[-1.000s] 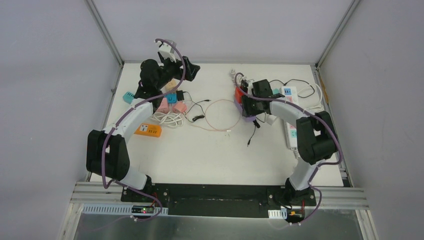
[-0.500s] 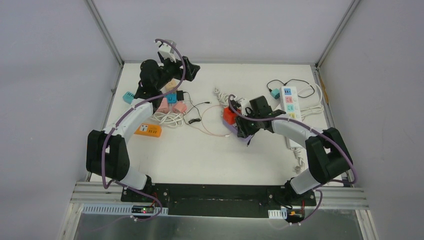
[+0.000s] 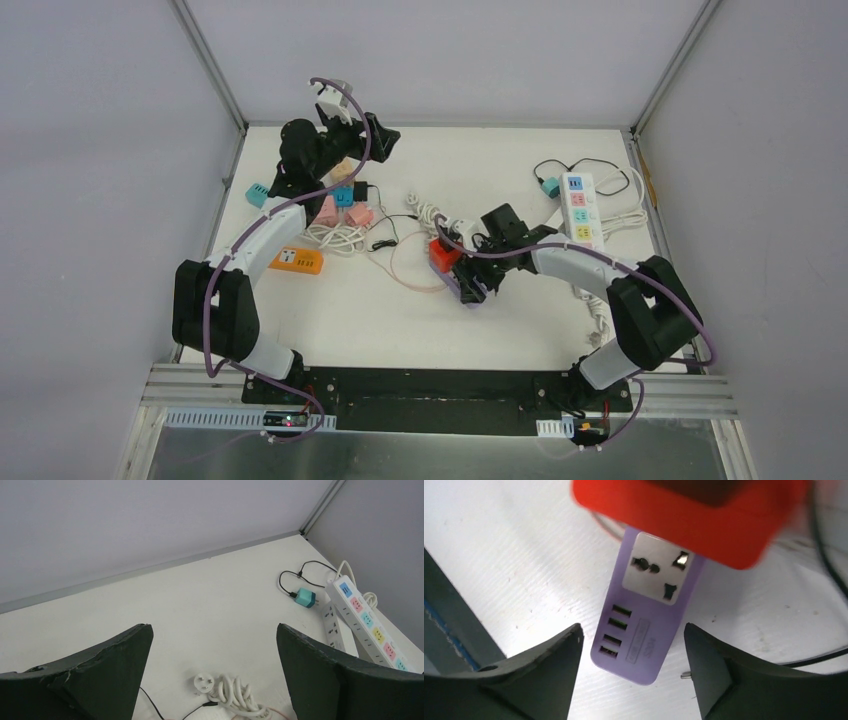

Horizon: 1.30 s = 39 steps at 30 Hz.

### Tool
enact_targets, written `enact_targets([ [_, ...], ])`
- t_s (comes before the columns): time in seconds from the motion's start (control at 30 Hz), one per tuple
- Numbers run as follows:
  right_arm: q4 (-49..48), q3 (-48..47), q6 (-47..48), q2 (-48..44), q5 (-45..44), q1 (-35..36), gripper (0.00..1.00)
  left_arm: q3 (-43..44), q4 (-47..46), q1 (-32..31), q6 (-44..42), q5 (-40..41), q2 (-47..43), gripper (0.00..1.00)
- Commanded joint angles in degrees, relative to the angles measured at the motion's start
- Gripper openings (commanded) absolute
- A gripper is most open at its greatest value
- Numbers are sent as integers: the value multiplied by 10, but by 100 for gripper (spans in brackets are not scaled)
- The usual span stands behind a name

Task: Pull the plug off the socket
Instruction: Move the socket to the center of the board, then remove the plug from the socket.

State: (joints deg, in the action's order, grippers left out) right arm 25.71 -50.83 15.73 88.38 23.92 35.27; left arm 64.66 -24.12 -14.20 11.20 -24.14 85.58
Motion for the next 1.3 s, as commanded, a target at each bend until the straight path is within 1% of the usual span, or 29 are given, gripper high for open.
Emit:
enact_targets([
  [0.0,51,-32,60,6,61,3,97,-2,-40,1,10,-5,-23,99],
  [0.03,57,-35,64,9,61,3,99,-2,-41,1,11,-6,-23,99],
  [0.2,93,-53,106,-9,71,-6,100,-2,-42,1,12,-9,-23,99],
  [0.27,148,-74,157,-22,101,-24,100,-2,-48,1,17,-17,-20,99],
  [0.37,255,-111,252,-31,161,-60,100,-1,-75,3,34,-49,-10,99],
  [0.43,321,-132,326,-37,181,-77,100,3,-94,7,53,-76,0,99],
  [0.53,385,-155,386,-47,199,-99,100,7,-126,12,90,-113,15,99],
  [0.57,394,-160,392,-53,199,-104,100,8,-135,12,96,-124,18,99],
  [0.7,394,-195,378,-84,205,-137,100,12,-159,12,104,-177,23,93],
  [0.77,390,-226,364,-95,242,-164,100,13,-159,12,107,-192,16,91],
  [0.87,382,-276,357,-90,294,-189,100,-1,-156,10,109,-193,-3,91],
  [0.9,377,-285,359,-84,307,-190,100,-9,-157,8,111,-193,-11,91],
  [0.97,357,-273,373,-66,346,-189,100,-27,-154,-3,109,-194,-29,91],
  [1.0,370,-274,416,-48,366,-186,100,-38,-142,-15,92,-190,-43,91],
  [1.03,405,-288,474,-29,378,-182,100,-49,-108,-36,58,-176,-61,91],
  [1.07,450,-305,533,-10,385,-181,100,-56,-57,-64,-2,-153,-86,92],
  [1.1,467,-316,549,4,383,-181,100,-58,12,-96,-71,-122,-110,93],
  [1.13,469,-322,548,11,371,-181,100,-60,69,-130,-154,-74,-130,94],
  [1.17,468,-324,550,12,349,-181,100,-63,101,-155,-190,-49,-145,94],
  [1.2,461,-320,548,9,333,-184,100,-71,115,-172,-204,-42,-154,94],
  [1.27,414,-304,519,-3,317,-191,100,-103,110,-187,-209,-45,-169,94],
])
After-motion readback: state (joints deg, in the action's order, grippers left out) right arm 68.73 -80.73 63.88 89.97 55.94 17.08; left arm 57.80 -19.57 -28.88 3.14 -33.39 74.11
